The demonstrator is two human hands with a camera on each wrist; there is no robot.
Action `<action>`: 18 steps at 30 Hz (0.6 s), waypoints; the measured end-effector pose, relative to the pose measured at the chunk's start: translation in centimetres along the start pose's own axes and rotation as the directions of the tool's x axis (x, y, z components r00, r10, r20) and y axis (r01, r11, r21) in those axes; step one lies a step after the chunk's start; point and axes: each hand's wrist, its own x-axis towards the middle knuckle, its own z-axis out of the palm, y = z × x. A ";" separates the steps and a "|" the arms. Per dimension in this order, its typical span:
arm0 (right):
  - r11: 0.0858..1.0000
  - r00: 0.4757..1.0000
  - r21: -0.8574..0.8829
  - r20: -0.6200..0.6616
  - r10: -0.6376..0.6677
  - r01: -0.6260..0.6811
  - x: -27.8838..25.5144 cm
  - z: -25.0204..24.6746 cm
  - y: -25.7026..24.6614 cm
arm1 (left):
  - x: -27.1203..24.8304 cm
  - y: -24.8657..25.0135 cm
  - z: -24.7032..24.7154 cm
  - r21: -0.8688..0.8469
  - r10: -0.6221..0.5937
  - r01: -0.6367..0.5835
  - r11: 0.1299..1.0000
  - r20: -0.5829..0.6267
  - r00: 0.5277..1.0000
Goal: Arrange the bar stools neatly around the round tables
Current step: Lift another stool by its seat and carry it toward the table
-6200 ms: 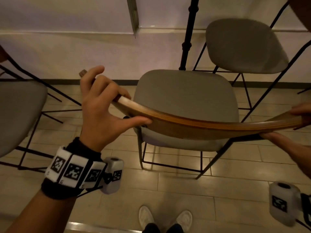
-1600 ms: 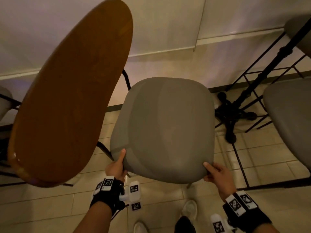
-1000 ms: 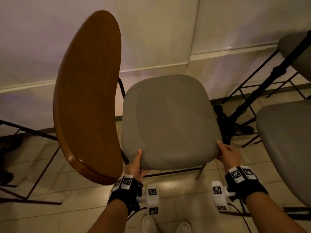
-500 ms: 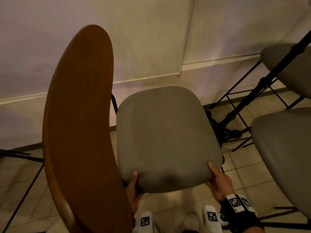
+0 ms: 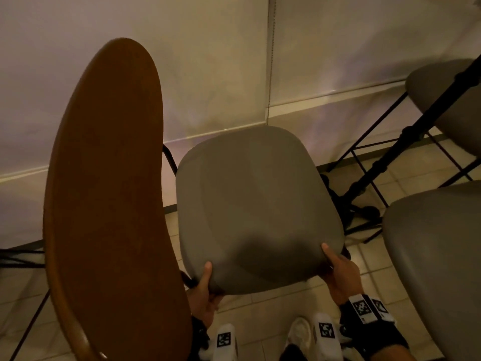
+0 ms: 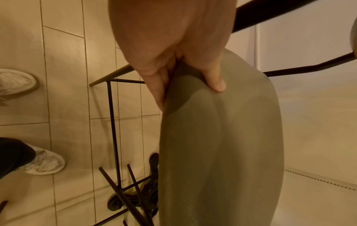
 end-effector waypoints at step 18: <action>0.998 0.999 0.046 0.017 -0.040 0.039 8.5 1.9 -8.5 | 2.1 1.4 11.6 -0.105 0.049 -0.050 0.993 -0.010 0.999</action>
